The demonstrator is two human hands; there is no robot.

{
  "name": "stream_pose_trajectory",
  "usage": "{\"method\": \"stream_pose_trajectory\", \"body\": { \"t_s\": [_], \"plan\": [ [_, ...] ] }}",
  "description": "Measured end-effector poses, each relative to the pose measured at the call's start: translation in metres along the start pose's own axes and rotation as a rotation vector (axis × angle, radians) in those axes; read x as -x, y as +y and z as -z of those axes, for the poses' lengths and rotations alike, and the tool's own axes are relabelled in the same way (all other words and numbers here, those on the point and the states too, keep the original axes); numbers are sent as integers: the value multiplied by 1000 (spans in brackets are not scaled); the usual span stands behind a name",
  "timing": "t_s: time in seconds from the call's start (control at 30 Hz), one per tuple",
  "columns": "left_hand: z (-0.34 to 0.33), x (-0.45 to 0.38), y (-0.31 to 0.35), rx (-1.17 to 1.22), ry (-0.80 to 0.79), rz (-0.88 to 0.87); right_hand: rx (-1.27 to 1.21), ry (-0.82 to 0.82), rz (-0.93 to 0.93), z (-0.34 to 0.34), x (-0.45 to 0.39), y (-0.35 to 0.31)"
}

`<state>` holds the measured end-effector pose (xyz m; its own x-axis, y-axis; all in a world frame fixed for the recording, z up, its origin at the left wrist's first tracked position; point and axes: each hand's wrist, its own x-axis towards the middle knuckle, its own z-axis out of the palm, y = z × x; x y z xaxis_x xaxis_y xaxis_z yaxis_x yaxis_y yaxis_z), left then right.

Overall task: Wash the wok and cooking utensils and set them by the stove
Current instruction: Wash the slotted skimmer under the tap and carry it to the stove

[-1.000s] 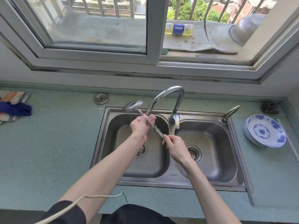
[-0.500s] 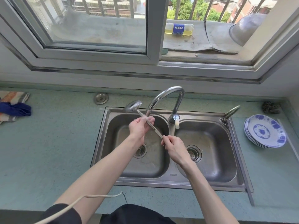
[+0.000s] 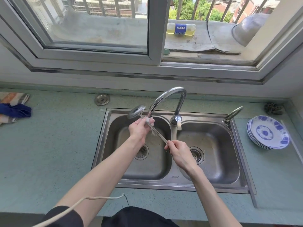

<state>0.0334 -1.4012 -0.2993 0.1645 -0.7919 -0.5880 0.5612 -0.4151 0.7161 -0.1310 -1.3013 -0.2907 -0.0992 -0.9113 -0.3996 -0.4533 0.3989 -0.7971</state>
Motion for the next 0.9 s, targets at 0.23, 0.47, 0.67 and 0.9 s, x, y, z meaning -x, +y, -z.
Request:
{"method": "stream_pose_trajectory", "body": {
  "t_s": [0.23, 0.47, 0.67, 0.9],
  "plan": [
    [-4, 11, -17, -30, -71, -16, -28, 16, -1, -10, -11, -14],
    [-4, 30, -26, -21, -121, 26, -54, 17, 6, -17, -27, -21],
    [3, 28, -26, 10, -130, 78, -61, -6, 7, -19, -24, -18],
    [1, 15, -14, 73, -115, 62, -80, -4, -11, -15, -16, -14]
  ]
}}
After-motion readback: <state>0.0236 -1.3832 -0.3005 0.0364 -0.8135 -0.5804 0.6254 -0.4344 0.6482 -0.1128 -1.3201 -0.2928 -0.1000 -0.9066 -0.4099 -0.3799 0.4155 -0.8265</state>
